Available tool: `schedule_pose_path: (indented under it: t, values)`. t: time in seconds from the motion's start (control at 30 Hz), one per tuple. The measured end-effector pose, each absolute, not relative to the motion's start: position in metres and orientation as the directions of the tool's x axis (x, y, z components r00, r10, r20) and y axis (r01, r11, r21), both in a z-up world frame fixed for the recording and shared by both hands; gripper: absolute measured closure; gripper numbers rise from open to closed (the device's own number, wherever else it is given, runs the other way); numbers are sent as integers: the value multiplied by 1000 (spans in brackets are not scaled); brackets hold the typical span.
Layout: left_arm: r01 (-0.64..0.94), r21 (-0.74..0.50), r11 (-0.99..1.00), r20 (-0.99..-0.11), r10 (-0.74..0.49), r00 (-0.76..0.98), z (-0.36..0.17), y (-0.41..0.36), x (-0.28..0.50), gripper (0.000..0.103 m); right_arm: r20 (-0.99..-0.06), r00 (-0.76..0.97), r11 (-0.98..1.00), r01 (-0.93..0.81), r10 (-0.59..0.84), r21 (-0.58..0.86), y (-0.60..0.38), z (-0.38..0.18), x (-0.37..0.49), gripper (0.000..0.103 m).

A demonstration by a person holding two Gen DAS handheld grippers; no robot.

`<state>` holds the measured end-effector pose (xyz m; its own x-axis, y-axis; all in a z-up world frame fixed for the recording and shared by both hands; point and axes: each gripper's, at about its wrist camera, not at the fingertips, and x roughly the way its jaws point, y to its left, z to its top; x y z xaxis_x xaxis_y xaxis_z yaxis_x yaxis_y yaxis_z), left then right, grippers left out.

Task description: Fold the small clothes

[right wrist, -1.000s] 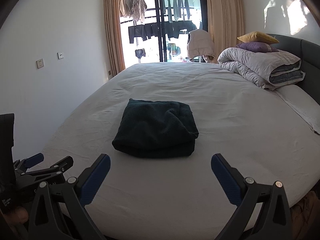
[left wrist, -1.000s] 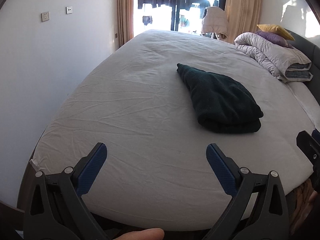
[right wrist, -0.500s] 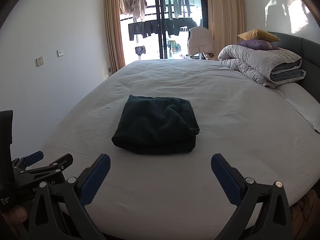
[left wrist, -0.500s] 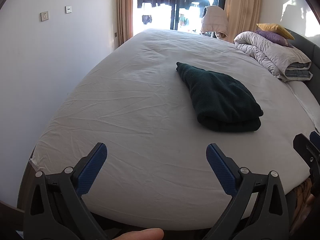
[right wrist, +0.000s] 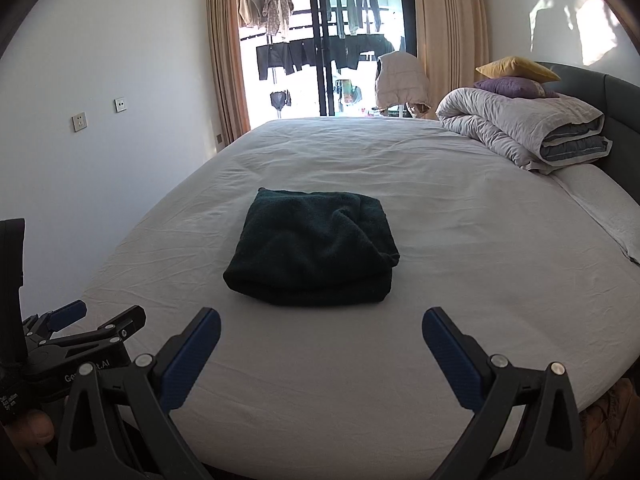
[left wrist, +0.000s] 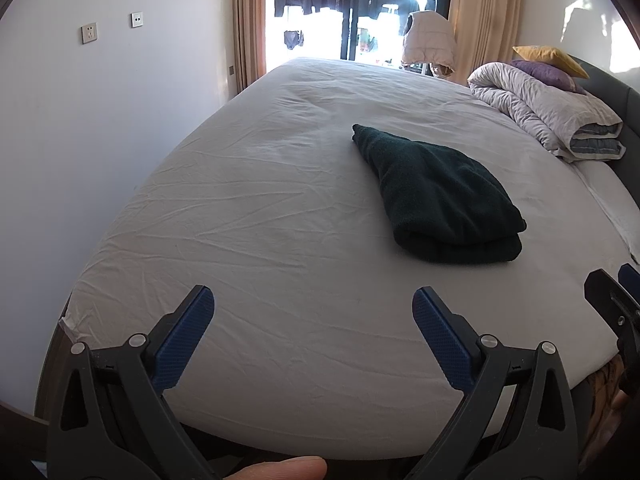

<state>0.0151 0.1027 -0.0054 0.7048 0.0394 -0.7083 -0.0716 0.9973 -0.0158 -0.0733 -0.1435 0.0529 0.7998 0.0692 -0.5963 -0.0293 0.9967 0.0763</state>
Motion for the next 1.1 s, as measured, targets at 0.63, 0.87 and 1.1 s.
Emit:
schedule_pose_path:
  t: [0.63, 0.87, 1.1]
  values:
    - [-73, 7, 997, -697, 57, 714, -7, 97, 15, 2, -606, 792, 996, -30, 76, 86, -144, 44, -74, 0]
    - [-66, 18, 998, -694, 60, 718, -7, 93, 15, 2, -610, 788, 995, -25, 76, 93, -145, 43, -76, 0]
    - [-66, 20, 998, -694, 61, 718, -7, 92, 15, 2, -611, 788, 995, -24, 76, 94, -146, 43, -76, 0]
